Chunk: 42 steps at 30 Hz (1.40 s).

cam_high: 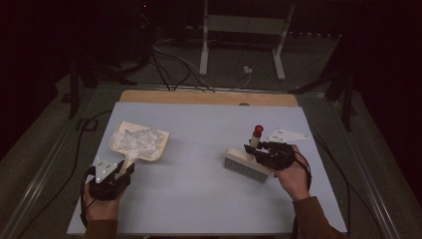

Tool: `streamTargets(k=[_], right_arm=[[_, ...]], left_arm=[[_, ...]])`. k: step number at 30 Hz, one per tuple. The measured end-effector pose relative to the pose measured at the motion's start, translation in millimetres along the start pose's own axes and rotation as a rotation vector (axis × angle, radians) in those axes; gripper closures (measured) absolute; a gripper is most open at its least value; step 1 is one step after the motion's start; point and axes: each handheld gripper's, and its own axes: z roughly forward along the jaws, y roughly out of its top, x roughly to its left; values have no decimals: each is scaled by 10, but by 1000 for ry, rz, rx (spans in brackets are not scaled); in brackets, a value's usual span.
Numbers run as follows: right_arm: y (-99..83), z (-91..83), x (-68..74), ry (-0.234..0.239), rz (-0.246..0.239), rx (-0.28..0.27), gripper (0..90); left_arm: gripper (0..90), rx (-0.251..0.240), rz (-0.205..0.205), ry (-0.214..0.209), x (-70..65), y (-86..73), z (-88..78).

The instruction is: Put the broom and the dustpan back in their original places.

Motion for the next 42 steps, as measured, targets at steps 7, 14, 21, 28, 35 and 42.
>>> streamTargets(k=[7,14,21,28,35,42], right_arm=[[-30,-180,-131,32,-38,20,702],[-76,-349,-245,86,-51,50,703],[-146,-485,-345,133,-46,77,702],[-206,-628,-406,196,-42,91,704],[-267,-734,-441,274,-63,119,705],[-349,-779,-535,381,-53,154,705]], left_arm=[[669,8,5,8,1,-13,-37],[669,11,6,13,-6,-22,-60],[669,22,-2,24,-7,-48,-75],[669,27,-2,28,-2,-63,-89],[669,28,1,27,-8,-63,-87],[669,32,3,30,-13,-64,-77]])
